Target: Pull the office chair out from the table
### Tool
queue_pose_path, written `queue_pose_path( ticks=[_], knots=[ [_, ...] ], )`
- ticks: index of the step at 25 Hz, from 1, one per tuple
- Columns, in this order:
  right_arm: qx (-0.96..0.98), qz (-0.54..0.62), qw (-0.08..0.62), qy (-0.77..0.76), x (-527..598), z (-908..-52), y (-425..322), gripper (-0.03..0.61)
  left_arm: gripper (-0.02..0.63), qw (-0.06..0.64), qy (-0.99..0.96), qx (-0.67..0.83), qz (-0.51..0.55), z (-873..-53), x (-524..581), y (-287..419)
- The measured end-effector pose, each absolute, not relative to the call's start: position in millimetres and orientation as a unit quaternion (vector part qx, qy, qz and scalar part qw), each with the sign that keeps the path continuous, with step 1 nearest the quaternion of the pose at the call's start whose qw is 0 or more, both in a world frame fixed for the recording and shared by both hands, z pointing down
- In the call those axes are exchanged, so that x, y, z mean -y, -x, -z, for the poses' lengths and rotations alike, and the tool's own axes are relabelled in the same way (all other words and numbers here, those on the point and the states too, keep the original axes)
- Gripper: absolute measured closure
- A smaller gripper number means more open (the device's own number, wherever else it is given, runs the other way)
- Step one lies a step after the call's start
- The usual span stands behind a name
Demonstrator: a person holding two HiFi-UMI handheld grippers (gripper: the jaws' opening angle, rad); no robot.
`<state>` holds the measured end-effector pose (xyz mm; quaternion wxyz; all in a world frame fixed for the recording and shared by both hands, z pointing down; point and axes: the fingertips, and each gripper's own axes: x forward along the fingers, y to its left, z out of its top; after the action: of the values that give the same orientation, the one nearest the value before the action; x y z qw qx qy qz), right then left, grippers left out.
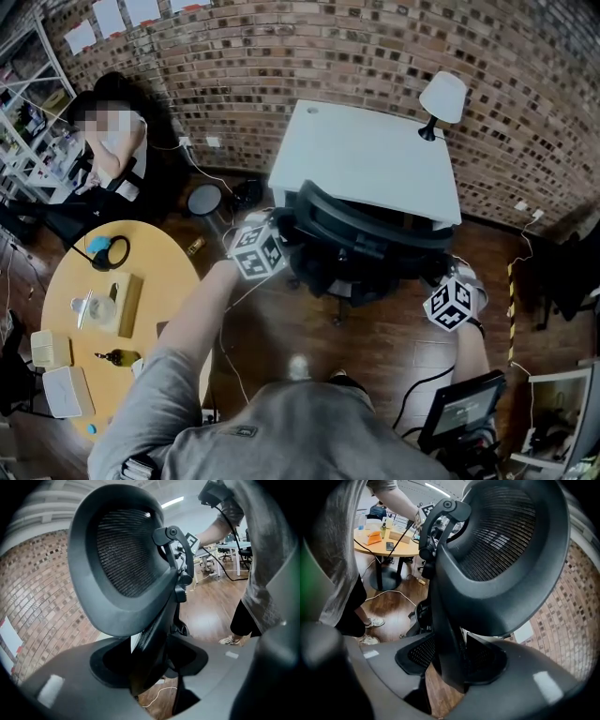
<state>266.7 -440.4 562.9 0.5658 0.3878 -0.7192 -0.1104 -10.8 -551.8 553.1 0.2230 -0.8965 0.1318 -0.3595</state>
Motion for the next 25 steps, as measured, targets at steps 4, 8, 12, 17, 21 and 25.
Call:
queue_pose_path(
  ticks=[4, 8, 12, 17, 21, 25],
  knots=[
    [0.722, 0.118, 0.564, -0.384, 432, -564, -266, 0.367, 0.387, 0.218, 0.896, -0.139, 0.362, -552, 544, 11],
    [0.723, 0.12, 0.564, -0.381, 425, -563, -268, 0.367, 0.388, 0.209, 0.895, -0.145, 0.367, -553, 532, 11],
    [0.726, 0.123, 0.564, -0.373, 415, -561, -275, 0.365, 0.387, 0.209, 0.894, -0.148, 0.366, -552, 515, 7],
    [0.731, 0.132, 0.56, -0.366, 398, -560, -271, 0.365, 0.387, 0.205, 0.893, -0.155, 0.369, -552, 495, 11],
    [0.734, 0.139, 0.558, -0.36, 384, -560, -268, 0.367, 0.387, 0.202, 0.892, -0.159, 0.372, -552, 477, 16],
    [0.739, 0.144, 0.556, -0.353, 367, -560, -269, 0.365, 0.385, 0.202, 0.891, -0.165, 0.371, -552, 453, 18]
  ],
)
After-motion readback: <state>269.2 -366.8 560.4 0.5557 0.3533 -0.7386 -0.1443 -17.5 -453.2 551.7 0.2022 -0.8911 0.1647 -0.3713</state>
